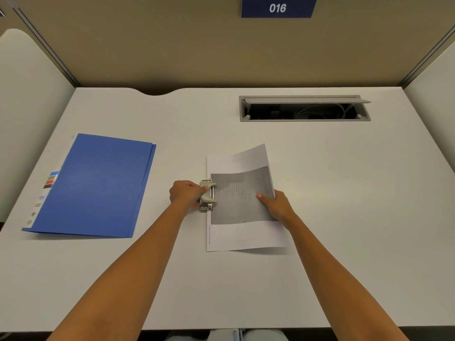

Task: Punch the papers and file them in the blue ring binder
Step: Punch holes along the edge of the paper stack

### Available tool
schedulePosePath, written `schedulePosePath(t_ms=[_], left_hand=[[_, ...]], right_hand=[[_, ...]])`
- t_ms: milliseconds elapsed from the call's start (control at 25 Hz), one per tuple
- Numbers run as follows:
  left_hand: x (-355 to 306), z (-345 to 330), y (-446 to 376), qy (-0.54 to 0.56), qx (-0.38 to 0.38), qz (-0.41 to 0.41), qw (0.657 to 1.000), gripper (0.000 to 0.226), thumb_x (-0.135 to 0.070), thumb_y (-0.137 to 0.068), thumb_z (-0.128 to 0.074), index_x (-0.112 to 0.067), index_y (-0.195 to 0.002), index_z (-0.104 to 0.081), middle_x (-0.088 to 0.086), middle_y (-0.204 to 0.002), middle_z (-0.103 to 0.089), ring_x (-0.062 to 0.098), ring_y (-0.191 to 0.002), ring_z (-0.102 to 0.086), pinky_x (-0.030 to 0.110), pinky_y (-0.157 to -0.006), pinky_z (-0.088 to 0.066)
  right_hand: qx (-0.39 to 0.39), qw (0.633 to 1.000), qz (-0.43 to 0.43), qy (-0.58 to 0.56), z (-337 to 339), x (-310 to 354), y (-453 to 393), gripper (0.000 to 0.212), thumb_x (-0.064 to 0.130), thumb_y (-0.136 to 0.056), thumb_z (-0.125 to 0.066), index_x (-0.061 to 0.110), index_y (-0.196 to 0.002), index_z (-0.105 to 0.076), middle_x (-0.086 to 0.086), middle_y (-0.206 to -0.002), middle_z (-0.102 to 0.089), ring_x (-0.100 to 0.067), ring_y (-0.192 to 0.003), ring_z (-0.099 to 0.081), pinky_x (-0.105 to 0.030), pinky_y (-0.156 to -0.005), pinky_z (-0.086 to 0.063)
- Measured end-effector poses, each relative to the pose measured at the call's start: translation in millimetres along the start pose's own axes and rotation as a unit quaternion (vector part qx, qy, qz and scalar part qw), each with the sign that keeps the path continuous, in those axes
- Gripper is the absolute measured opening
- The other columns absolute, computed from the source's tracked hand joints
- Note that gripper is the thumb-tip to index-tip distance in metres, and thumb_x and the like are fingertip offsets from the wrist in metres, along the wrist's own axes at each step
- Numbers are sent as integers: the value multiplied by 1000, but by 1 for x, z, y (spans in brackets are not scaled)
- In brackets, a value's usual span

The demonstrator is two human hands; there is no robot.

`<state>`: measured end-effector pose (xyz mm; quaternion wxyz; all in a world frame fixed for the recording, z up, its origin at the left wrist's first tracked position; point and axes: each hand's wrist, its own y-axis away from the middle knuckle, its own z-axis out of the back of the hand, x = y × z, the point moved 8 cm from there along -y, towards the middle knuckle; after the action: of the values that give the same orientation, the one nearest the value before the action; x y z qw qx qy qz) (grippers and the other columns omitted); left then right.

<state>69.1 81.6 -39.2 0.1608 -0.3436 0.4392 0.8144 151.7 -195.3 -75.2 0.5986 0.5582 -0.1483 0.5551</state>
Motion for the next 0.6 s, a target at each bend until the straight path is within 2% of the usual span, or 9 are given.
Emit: schedulePosePath(t_ms=[320,480,600], left_hand=[[0,0,-1,-11,-1,-2,1000,22,-18,-67,-87,-6,-72,-69,16,-81,-73,31,-75,-73,46,-68,-61],[-3,-1,-3,-20,8,6,1000,23,-17,-67,-86,-4,-76,-70,15,-85,-72,31,-81,-72,41,-67,-61],[-7,-4,-7,-44,12,3,999,24,-17,-66,-88,-6,-73,-68,15,-86,-72,31,-83,-71,43,-70,-61]], right_hand=[[8,1000,4,5,0,-1,1,45,40,-92,-54,13,-129,-52,-8,-122,-61,-30,-107,-61,-42,-90,-53],[4,999,22,29,1,3,2,44,39,-93,-54,12,-128,-52,-8,-121,-61,-24,-98,-61,-38,-86,-53],[24,998,29,43,0,8,3,45,39,-92,-55,12,-128,-50,-8,-122,-60,-21,-97,-59,-35,-83,-53]])
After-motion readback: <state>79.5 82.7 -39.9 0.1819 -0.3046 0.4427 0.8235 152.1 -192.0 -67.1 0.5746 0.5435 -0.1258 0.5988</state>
